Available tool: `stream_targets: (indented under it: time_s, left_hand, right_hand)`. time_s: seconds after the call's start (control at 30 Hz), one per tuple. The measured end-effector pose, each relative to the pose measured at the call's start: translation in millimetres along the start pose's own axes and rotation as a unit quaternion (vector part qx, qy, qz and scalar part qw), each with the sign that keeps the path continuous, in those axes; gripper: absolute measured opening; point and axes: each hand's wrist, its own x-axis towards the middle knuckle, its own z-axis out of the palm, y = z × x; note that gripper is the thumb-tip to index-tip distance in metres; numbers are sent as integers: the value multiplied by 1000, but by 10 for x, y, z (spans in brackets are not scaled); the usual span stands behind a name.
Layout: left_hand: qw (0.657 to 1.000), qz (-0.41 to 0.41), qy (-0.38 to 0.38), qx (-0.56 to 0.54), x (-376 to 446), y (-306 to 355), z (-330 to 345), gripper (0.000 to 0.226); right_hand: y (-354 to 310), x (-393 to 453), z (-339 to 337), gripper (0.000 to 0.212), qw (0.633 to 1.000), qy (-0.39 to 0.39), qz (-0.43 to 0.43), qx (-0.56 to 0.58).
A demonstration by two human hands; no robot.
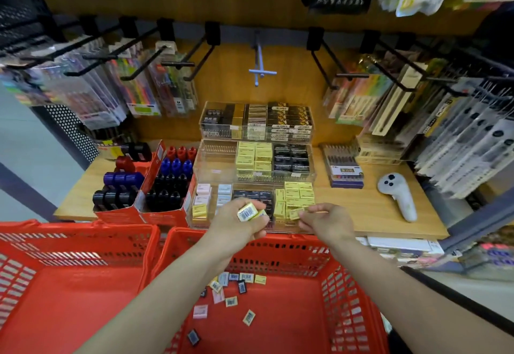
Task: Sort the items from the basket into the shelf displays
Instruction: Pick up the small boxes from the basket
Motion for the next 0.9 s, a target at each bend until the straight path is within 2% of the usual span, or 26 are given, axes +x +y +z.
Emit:
stream_targets:
  time_s: [0.07,0.17,0.3,0.4,0.77,0.83,0.9]
  left_hand:
    - [999,-9,-8,48,62,-84,20,16]
    - [995,-26,-25,92,163,-200,84,13]
    - [993,-30,-36,110,302,-244,197,12]
    - [993,-24,-45,107,384,-226,274,11]
    - [993,-1,-25,119,349,-181,246,15]
    - [995,5,-50,89,267,-118,230,16]
    - [995,9,-90,37,150,-31,231,19]
  right_hand:
    - [39,13,24,22,993,34,-77,-86]
    - [77,-13,-5,24,961,62,-179,-201]
    - [119,-9,-30,32,937,49,-225,-263]
    - [120,11,8,27,928,56,-245,-276]
    - [57,3,-4,27,925,46,-236,-295]
    - [-105,-103,-93,19,941,10,-213,-263]
    - [-317,-268,-189,15,979,-93,-132,-126]
